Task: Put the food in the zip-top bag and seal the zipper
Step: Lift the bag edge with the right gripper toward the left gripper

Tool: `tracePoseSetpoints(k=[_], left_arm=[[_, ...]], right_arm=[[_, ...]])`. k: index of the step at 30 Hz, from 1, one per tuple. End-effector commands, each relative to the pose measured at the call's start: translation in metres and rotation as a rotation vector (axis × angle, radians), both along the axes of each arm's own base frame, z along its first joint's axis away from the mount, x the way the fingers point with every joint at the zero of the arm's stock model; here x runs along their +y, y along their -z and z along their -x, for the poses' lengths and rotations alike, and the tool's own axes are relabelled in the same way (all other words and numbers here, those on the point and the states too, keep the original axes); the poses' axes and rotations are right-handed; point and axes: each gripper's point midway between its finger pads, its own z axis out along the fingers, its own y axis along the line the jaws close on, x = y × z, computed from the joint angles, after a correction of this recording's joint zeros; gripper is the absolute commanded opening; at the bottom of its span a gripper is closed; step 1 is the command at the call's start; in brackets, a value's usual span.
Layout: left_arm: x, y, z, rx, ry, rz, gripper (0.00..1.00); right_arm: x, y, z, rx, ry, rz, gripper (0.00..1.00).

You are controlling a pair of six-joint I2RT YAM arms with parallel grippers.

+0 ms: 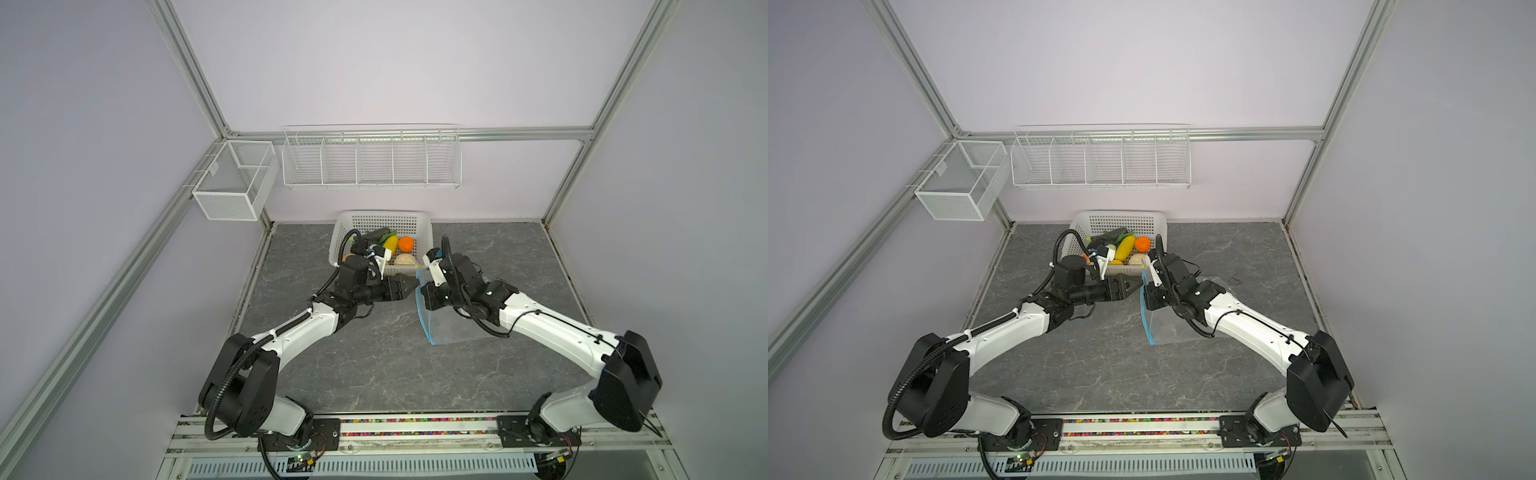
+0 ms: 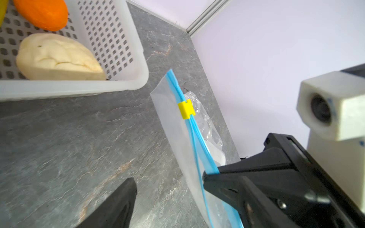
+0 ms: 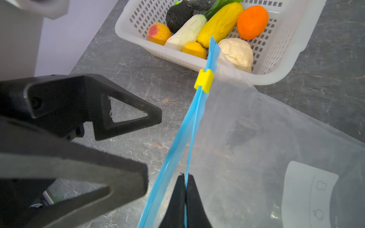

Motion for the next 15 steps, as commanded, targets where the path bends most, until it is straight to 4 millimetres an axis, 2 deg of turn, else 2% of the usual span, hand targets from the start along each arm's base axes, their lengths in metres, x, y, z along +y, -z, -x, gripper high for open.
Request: tracePoseSetpoints(k=[1,8,15], left_arm=[[-0.011,-0.004,0.000,-0.033,0.041,-0.005,0.78],[-0.017,0.006,0.004,-0.025,0.084,-0.055,0.69],[-0.024,0.000,-0.004,-0.037,0.082,-0.070,0.65]], right_arm=[[-0.007,-0.006,0.002,-0.016,-0.008,0.001,0.06],[-0.016,-0.019,-0.003,-0.035,0.012,-0.017,0.06],[-0.015,-0.026,-0.002,-0.034,0.009,-0.024,0.06]])
